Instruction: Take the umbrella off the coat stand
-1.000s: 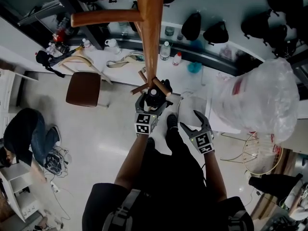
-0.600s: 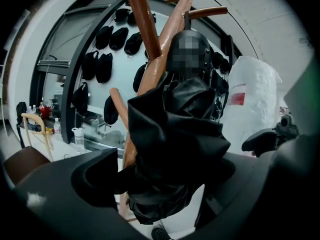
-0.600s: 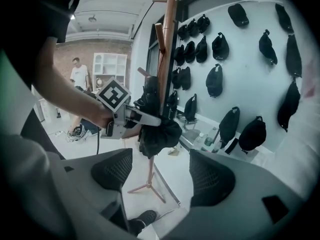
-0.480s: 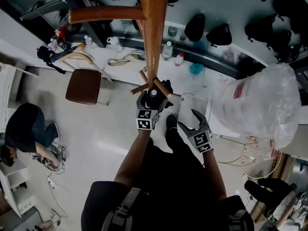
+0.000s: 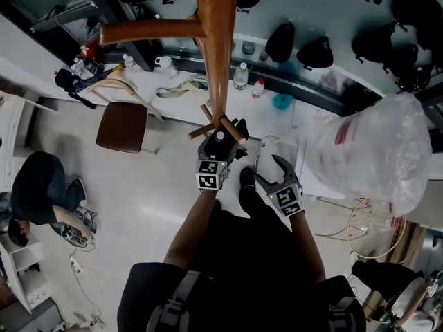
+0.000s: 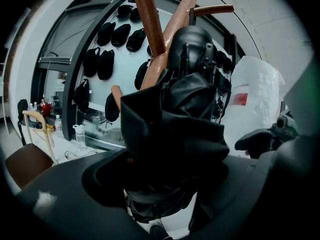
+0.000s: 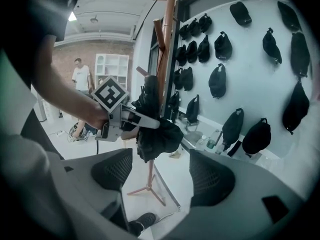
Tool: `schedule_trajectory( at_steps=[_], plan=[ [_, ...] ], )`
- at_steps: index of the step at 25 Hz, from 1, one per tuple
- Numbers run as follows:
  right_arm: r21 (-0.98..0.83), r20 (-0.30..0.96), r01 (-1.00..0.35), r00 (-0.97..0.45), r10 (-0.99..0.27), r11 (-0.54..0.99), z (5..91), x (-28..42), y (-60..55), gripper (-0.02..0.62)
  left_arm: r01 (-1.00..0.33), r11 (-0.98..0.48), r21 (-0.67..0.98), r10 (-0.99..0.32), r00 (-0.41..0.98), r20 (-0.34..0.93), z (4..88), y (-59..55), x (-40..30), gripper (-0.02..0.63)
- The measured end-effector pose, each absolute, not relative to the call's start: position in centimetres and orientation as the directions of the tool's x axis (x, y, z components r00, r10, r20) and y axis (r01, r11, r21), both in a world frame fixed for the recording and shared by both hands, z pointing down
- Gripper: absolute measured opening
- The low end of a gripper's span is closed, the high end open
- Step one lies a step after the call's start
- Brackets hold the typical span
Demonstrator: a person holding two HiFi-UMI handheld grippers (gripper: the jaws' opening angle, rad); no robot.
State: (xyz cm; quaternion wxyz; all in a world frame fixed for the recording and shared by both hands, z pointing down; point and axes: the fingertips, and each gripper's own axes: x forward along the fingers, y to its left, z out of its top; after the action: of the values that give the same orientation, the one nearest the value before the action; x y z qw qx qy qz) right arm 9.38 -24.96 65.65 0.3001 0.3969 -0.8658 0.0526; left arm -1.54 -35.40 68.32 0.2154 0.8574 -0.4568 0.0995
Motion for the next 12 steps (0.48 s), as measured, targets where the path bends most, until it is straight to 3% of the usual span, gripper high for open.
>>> schedule_trajectory(
  at_steps=[4,12],
  plan=[
    [0.147,0.556,-0.716,-0.511,-0.655,0.683,65.5,8.7,-25.3,0.359,-0.826,-0.504,0.253,-0.739,0.563,0.370,68.3,-34.7,-2.1,0.291],
    [0.147,0.553,-0.725,-0.504,-0.664,0.673,65.0,8.3,-25.5,0.357,-0.795,-0.555,0.245,-0.711,0.606,0.357,67.0,-34.6,-2.0,0.278]
  ],
)
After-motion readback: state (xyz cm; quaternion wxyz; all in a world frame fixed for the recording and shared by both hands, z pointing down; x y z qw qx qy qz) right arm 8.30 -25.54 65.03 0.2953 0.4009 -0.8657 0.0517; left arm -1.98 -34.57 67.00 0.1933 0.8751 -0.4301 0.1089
